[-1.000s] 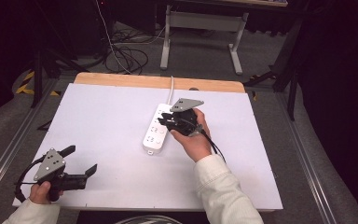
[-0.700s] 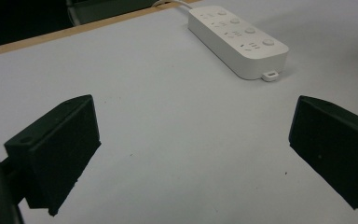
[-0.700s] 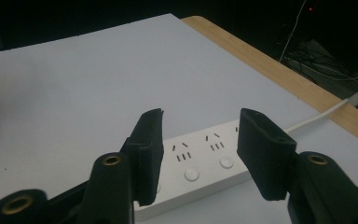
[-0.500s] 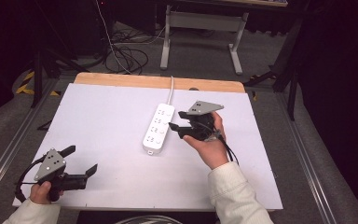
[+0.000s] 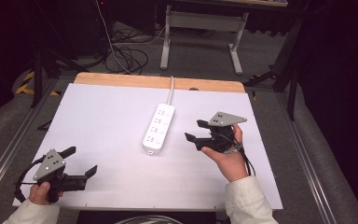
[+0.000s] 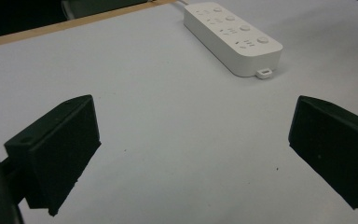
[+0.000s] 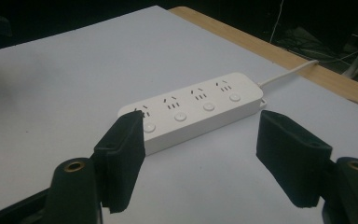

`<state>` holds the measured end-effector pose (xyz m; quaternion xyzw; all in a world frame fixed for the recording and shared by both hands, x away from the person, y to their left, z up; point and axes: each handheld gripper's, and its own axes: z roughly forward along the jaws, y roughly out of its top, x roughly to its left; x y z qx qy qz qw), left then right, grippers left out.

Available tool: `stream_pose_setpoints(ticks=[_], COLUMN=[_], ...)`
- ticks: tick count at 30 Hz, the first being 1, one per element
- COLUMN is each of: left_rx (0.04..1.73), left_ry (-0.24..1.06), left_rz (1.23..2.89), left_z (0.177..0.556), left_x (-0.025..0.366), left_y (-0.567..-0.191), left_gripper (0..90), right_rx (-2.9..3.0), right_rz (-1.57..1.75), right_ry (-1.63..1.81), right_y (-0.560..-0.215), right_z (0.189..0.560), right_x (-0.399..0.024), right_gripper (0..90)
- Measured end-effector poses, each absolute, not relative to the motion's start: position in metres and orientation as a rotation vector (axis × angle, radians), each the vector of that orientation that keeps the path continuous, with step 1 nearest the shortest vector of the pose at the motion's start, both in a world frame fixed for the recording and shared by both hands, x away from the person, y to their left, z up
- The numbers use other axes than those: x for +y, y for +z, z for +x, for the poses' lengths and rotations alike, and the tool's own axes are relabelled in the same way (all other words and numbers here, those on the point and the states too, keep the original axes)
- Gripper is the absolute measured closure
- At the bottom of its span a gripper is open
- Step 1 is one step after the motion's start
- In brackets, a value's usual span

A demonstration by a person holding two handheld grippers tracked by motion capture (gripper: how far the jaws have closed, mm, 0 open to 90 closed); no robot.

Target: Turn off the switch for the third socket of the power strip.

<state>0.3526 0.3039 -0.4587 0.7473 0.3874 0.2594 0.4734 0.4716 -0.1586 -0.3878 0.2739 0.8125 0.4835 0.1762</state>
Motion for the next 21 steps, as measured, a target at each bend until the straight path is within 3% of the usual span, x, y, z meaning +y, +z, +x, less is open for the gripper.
stream_pose_setpoints(ticks=[21], left_rx=[0.961], left_ry=[0.663], left_rz=[1.820], left_z=[0.346], left_x=[0.307], left_y=[-0.456], left_gripper=[2.4], right_rx=[2.249], right_rz=[0.866], right_ry=[1.410], right_y=[-0.433], right_z=[0.438], right_x=[-0.216], right_gripper=[26.2])
